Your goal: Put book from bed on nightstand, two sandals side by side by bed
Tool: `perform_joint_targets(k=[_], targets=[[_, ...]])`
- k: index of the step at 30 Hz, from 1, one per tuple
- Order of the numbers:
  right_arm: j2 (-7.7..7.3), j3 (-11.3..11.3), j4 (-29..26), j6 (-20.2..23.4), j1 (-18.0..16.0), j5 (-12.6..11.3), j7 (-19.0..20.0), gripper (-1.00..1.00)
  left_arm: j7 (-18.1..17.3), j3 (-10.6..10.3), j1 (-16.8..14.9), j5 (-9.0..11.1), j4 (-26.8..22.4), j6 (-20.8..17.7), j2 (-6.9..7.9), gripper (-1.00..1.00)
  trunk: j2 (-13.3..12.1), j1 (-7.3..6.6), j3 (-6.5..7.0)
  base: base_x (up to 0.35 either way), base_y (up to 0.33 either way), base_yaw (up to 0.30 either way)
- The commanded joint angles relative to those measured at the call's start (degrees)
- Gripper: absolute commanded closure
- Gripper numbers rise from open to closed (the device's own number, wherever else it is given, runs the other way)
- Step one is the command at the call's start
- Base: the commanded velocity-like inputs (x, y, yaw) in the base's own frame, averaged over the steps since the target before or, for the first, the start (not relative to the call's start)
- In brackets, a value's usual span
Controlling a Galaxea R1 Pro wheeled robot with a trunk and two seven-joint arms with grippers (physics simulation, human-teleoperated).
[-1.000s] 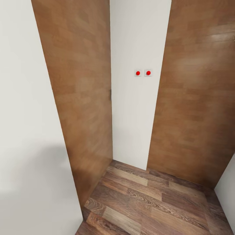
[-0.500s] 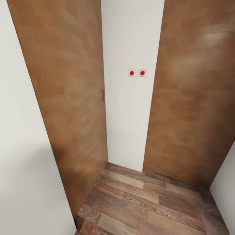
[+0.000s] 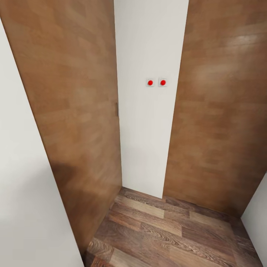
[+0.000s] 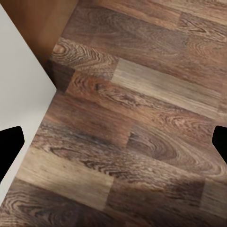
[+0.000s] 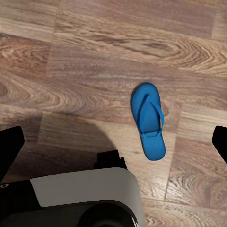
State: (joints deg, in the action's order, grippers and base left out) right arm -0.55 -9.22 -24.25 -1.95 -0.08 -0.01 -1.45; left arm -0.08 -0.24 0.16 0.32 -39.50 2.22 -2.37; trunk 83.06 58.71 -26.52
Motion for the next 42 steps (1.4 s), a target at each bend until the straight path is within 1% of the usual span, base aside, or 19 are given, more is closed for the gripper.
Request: perform_joint_targets(k=[1, 11, 21, 31, 42], targets=[[0.02, -0.1, 0.0, -0.2, 0.0, 0.0, 0.0, -1.00, 0.0, 0.0, 0.0, 0.0, 0.0, 0.1, 0.00, -1.00, 0.0, 0.01, -0.04, 0.131, 0.040, 0.000], [0.02, -0.1, 0.0, -0.2, 0.0, 0.0, 0.0, -1.00, 0.0, 0.0, 0.0, 0.0, 0.0, 0.0, 0.00, -1.00, 0.0, 0.01, -0.04, 0.241, 0.077, 0.000], [0.02, -0.1, 0.0, -0.2, 0.0, 0.0, 0.0, -1.00, 0.0, 0.0, 0.0, 0.0, 0.0, 0.1, 0.00, -1.00, 0.0, 0.01, -0.04, 0.106, 0.007, 0.000], [0.02, -0.1, 0.0, -0.2, 0.0, 0.0, 0.0, -1.00, 0.0, 0.0, 0.0, 0.0, 0.0, 0.1, 0.00, -1.00, 0.0, 0.01, -0.04, 0.273, 0.000, 0.000], [0.02, -0.1, 0.0, -0.2, 0.0, 0.0, 0.0, -1.00, 0.0, 0.0, 0.0, 0.0, 0.0, 0.1, 0.00, -1.00, 0.0, 0.01, -0.04, 0.093, 0.000, 0.000]])
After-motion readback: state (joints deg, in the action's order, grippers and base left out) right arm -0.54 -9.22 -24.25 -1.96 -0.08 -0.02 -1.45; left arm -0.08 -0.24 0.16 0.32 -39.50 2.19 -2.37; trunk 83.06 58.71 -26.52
